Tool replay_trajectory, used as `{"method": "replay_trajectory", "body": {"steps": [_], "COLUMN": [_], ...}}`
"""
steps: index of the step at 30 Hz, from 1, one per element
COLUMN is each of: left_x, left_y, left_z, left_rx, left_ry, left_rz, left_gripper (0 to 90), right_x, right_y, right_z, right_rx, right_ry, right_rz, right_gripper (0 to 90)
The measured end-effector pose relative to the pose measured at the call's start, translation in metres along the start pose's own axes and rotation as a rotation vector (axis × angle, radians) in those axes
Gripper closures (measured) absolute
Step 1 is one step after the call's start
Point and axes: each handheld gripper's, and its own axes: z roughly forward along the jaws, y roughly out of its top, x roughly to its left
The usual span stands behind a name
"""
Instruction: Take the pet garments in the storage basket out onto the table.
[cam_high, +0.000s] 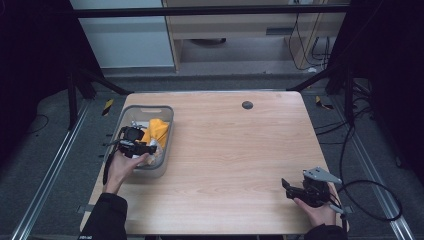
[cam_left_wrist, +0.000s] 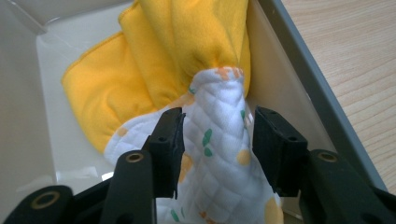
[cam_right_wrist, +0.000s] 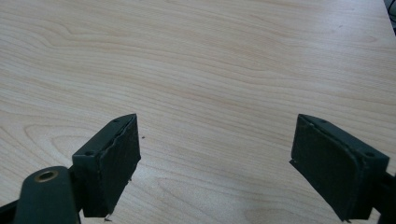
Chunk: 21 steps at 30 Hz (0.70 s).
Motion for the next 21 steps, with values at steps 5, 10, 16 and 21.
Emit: {"method": "replay_trajectory", "body": {"steps": [5, 10, 16, 21], "left_x": [-0.0007, 0.0017, 0.0029, 0.0032], "left_y": [0.0003, 0.0006, 0.0005, 0.0008], "left_z": [0.0041, 0.0066, 0.0061, 0.0033], "left_rx": [0.016, 0.030, 0.038, 0.026], "left_ry": [-0.008, -0.031, -0.029, -0.016], "left_rz": [0.003, -0.006, -0.001, 0.001], "left_gripper": [60.1, 69.5, 77.8, 80.8], "right_x": [-0.0001, -0.0001, 0.0002, 0.0000], "right_y": [-0.0001, -0.0002, -0.0002, -0.0003], "right_z": [-0.0001, 0.0001, 0.0002, 0.0003], "right_rx": [-0.008, -0.008, -0.005, -0.003], "right_ry": [0.001, 0.002, 0.003, 0.004], "right_rz": [-0.005, -0.008, -0.006, -0.007], "right_gripper": [15.5, 15.5, 15.5, 15.5]}}
